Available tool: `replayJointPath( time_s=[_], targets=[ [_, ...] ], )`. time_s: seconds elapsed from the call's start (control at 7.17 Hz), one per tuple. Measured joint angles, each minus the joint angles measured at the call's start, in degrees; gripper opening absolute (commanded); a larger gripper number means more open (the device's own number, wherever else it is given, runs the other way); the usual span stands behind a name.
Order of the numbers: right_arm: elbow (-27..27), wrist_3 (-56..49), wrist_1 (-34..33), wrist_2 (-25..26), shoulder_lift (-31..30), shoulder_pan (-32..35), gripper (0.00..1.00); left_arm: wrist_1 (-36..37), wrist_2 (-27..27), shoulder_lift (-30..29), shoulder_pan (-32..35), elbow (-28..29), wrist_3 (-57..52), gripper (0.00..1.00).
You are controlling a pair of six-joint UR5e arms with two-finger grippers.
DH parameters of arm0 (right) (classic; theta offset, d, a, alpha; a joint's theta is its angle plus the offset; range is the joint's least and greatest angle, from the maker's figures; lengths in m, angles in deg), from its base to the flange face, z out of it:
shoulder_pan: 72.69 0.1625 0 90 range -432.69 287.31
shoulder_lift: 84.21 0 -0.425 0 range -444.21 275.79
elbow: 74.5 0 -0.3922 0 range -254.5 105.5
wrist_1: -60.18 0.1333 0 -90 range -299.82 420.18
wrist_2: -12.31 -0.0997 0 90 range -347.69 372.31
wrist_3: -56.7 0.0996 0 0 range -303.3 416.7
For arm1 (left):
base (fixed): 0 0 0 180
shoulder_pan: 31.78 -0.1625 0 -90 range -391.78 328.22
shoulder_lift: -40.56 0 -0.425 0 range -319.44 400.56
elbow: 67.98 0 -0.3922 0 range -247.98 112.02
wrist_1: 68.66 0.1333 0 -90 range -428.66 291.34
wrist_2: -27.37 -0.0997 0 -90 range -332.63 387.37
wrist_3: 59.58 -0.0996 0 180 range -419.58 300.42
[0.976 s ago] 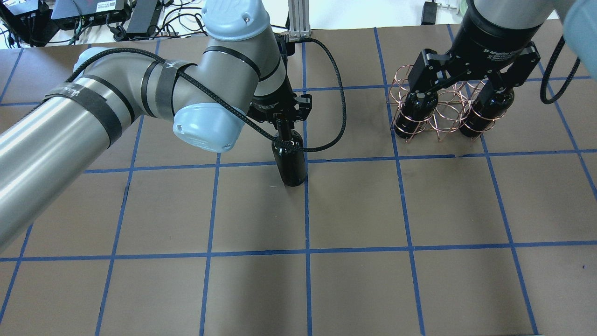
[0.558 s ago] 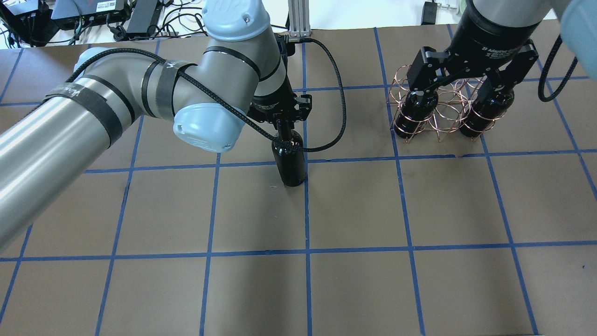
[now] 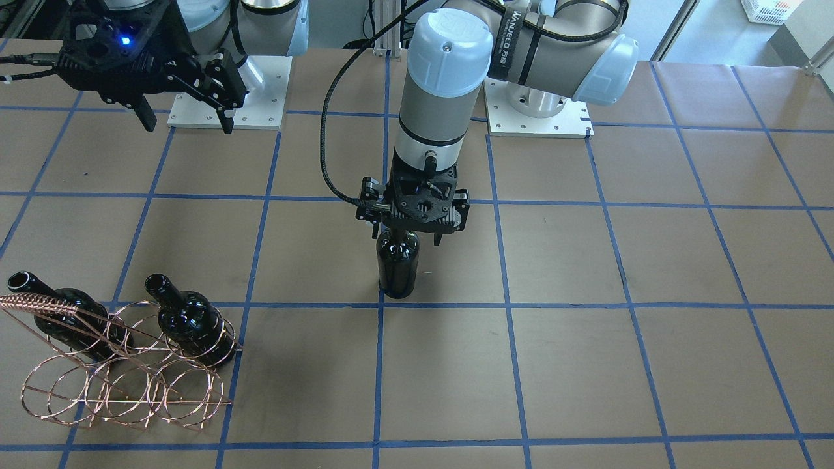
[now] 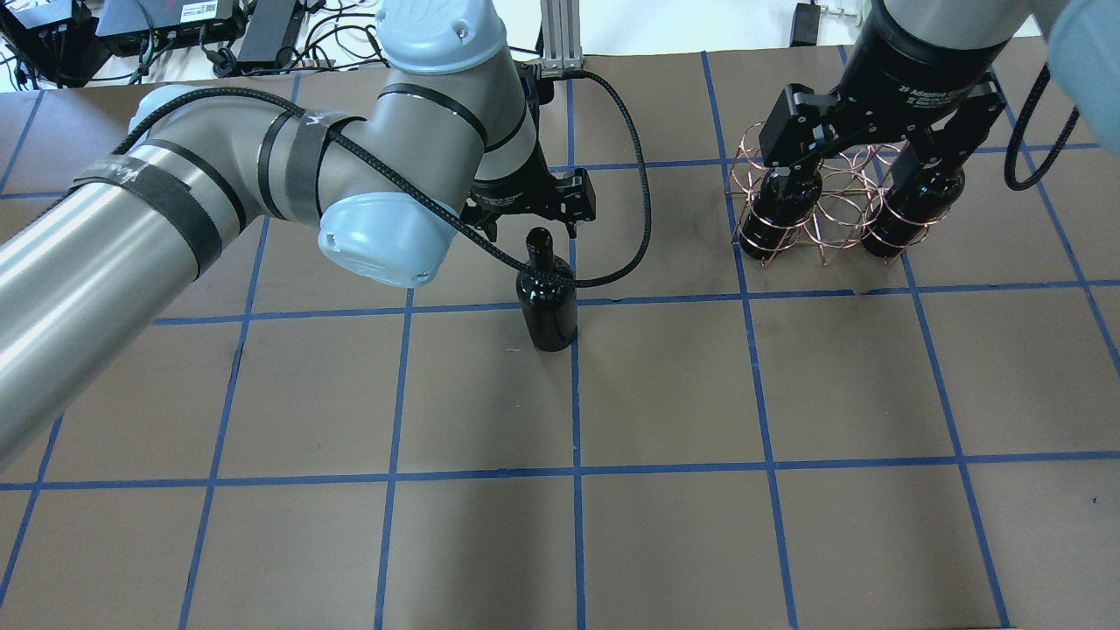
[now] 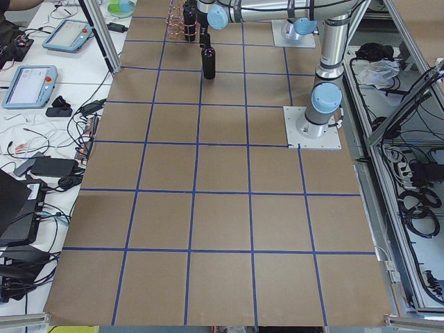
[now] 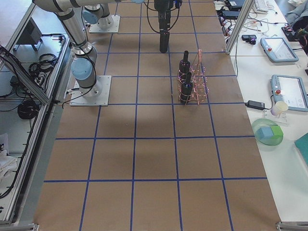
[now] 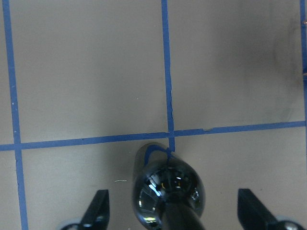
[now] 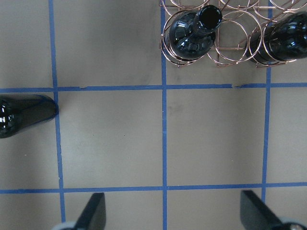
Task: Place wine into wine basket
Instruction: 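Withdraw the left gripper while the right gripper moves over the bottle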
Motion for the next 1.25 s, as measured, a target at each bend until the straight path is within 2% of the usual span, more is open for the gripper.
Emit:
replayJointPath(
  time_s=[0.28, 0.56, 0.7, 1.25],
  targets=[
    [-0.4, 3.6, -2.7, 0.3, 1.6, 3.3, 1.00, -6.2, 0.1, 1.7, -0.5, 3.5, 1.0, 1.00],
    [-2.0, 9.4, -4.3, 0.6, 4.5, 7.5, 1.00, -16.8, 0.3, 3.7, -3.2, 11.5, 1.2, 1.00],
    [-2.9, 10.9, -5.0, 0.5, 5.8, 8.8, 1.00, -19.5, 0.2, 4.9, -5.8, 13.6, -0.1, 1.00],
    [-5.8, 21.6, -7.2, 1.4, 13.6, 17.5, 1.00, -24.4, 0.0, 7.9, -19.1, 13.6, -6.1, 1.00]
  ],
)
